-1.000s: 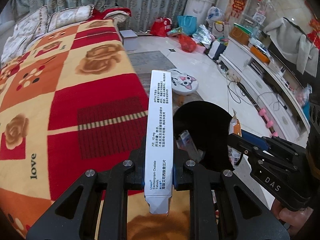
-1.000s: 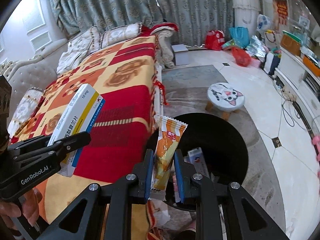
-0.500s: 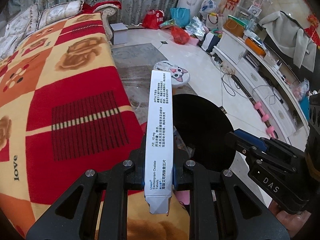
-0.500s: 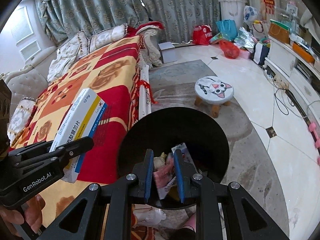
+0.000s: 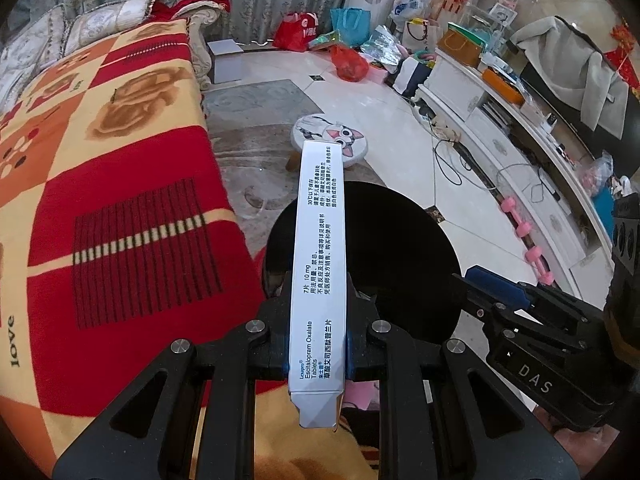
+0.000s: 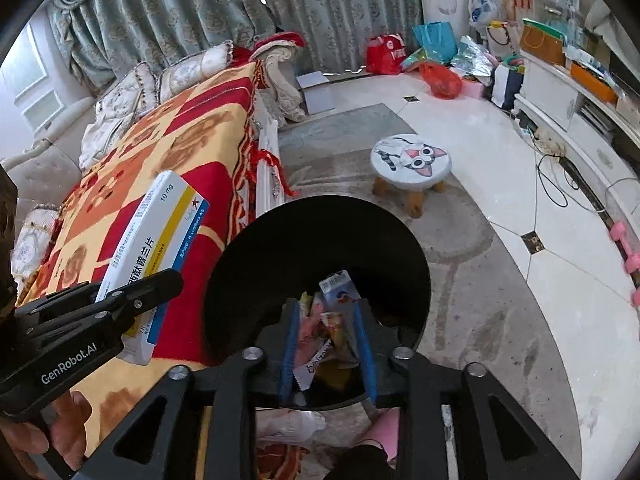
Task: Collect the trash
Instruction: 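Open both tools to drop the box and snack wrapper into the bin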
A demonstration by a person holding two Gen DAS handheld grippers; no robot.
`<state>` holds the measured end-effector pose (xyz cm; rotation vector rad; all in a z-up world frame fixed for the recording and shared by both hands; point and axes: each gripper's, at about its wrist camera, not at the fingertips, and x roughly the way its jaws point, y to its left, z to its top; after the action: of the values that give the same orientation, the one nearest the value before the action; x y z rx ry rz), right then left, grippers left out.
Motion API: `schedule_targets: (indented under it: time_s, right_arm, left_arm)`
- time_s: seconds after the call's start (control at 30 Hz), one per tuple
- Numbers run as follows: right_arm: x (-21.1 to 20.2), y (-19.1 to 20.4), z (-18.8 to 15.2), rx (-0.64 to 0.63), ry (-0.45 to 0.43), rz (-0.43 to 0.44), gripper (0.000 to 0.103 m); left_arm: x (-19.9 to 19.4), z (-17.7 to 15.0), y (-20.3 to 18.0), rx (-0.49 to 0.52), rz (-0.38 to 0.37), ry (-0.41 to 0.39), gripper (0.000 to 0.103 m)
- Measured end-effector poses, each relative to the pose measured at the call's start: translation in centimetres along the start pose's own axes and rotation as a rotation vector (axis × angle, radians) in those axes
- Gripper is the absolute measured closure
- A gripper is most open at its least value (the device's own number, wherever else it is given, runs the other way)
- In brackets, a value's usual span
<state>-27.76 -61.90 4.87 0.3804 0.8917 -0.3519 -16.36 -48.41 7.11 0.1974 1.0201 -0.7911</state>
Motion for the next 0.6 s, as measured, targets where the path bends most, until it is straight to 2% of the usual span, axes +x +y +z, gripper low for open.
schedule_targets:
  time_s: [0.23, 0.3, 0.33, 0.37, 0.6]
  right_arm:
    - [0.2, -1.1, 0.0, 0.031, 0.006, -0.006, 0.071]
    - [0.2, -1.3, 0.0, 0.04, 0.005, -0.009, 0.066]
    - [0.1, -1.5, 0.0, 0.047, 0.004, -0.01, 0.065]
    - [0.2, -1.6, 0.0, 0.051, 0.007, -0.011, 0.065]
    - [0.1, -1.6, -0.3, 0.056, 0.007, -0.016, 0.064]
  left_arm:
    - [0.8, 0.3, -0.6, 0.028, -0.012, -0.003, 0.084]
    - [1.0, 0.3, -0.7, 0.03, -0.018, -0.004, 0.068]
    - [1.0, 0.4, -0.7, 0.028, -0.027, -0.006, 0.055]
    - [1.0, 0.4, -0.6, 0.02, -0.039, -0.013, 0.048]
    - [0.7, 0.3, -0.6, 0.026, -0.006, -0.025, 0.047]
